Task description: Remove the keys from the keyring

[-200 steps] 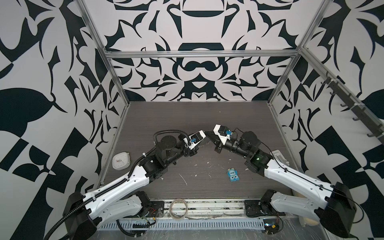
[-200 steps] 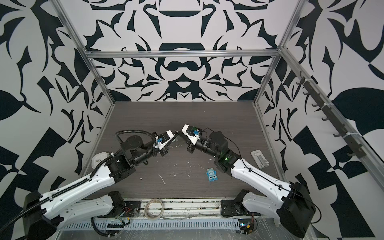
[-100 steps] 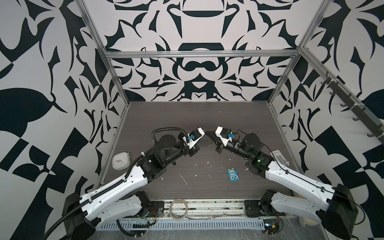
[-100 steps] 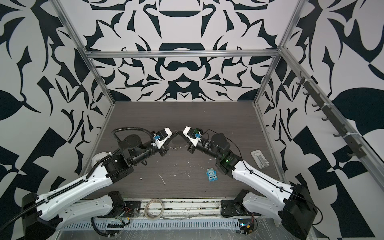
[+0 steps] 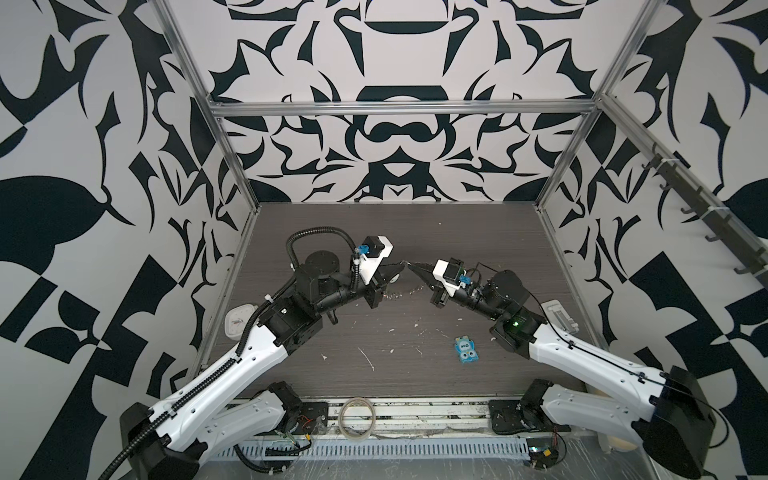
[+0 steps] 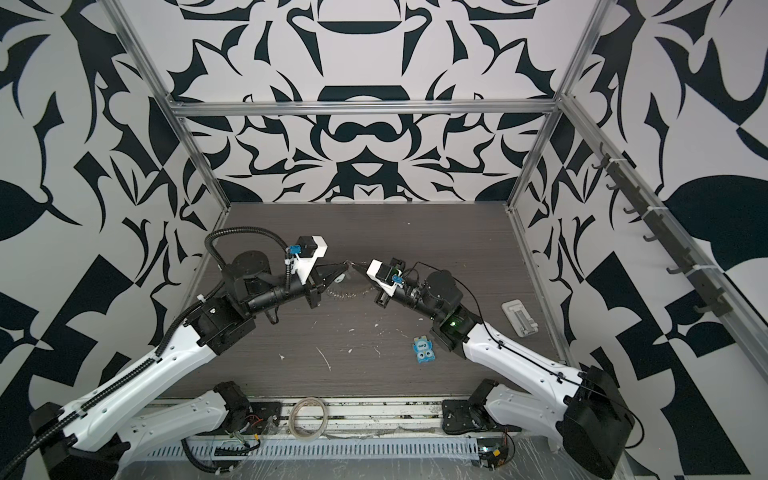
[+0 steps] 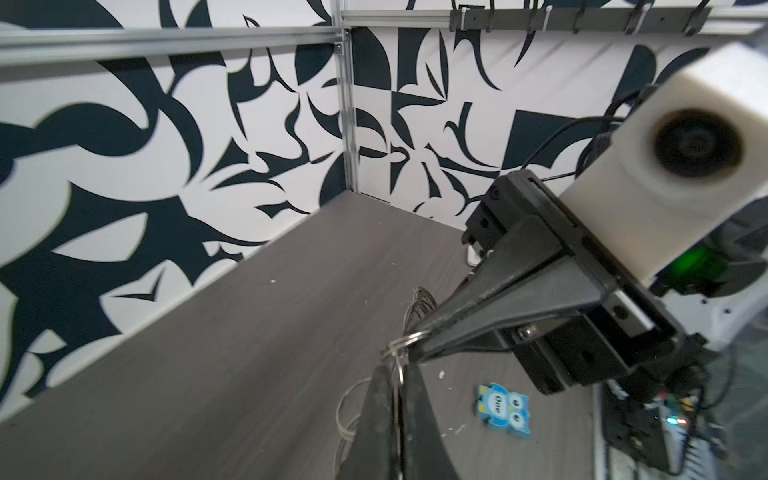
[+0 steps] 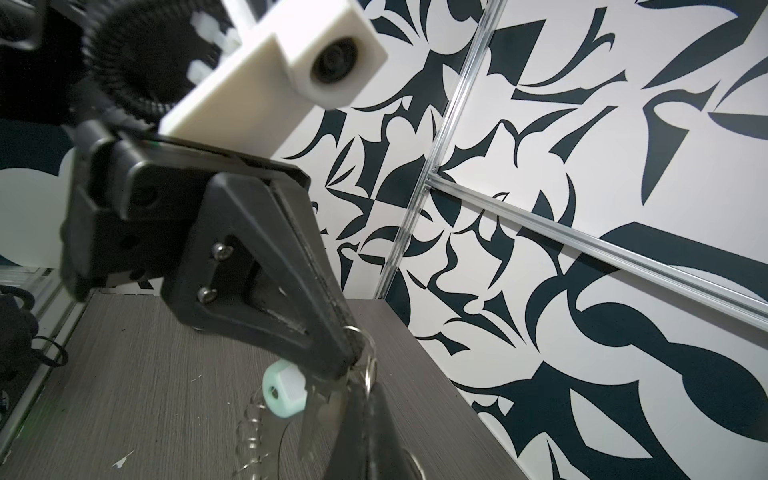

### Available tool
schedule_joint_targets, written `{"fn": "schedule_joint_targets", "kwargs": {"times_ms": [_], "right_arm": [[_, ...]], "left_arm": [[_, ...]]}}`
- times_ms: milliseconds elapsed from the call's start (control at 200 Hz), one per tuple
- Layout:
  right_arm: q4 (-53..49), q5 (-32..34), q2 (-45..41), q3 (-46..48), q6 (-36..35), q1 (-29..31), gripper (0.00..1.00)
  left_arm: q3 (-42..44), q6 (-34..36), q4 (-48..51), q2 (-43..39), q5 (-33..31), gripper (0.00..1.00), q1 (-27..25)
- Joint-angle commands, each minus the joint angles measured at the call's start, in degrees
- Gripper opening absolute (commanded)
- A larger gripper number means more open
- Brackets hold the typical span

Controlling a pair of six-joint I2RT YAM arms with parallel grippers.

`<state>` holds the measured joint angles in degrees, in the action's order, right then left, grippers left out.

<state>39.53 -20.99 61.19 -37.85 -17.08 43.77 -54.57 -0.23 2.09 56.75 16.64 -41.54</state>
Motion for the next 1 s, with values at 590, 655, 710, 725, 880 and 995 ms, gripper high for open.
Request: {"fn": "schedule_joint_targets", "kwargs": {"times_ms": [590, 655, 710, 725, 880, 995], "right_arm": [[20.1, -4.6, 3.1, -2.6, -1.4, 0.3, 0.0], [19.7, -5.3, 4.2, -3.8, -2.5, 0.3, 0.0], [17.8, -6.4, 5.0, -4.9, -3.0, 0.2, 0.0], [17.6, -6.4, 5.2, -5.0, -2.8, 0.1, 0.0], [19.8, -4.1, 7.1, -2.9, -0.1, -0.3, 0.0], [19.8, -2.4, 7.8, -2.0, 1.7, -0.3, 0.0]], "left_arm": [[-18.9, -21.0, 16.2, 11.3, 31.1, 0.0, 15.6], [-19.8, -21.4, 17.3, 12.0, 32.2, 0.0, 16.2], [-20.0, -21.4, 16.7, 12.0, 32.7, 0.0, 16.5], [-20.0, -21.5, 16.3, 12.1, 32.6, 0.0, 16.5], [-20.6, -21.8, 14.5, 11.8, 31.3, 0.0, 17.0], [-21.4, -20.0, 15.7, 11.2, 29.8, 0.0, 17.2]]}}
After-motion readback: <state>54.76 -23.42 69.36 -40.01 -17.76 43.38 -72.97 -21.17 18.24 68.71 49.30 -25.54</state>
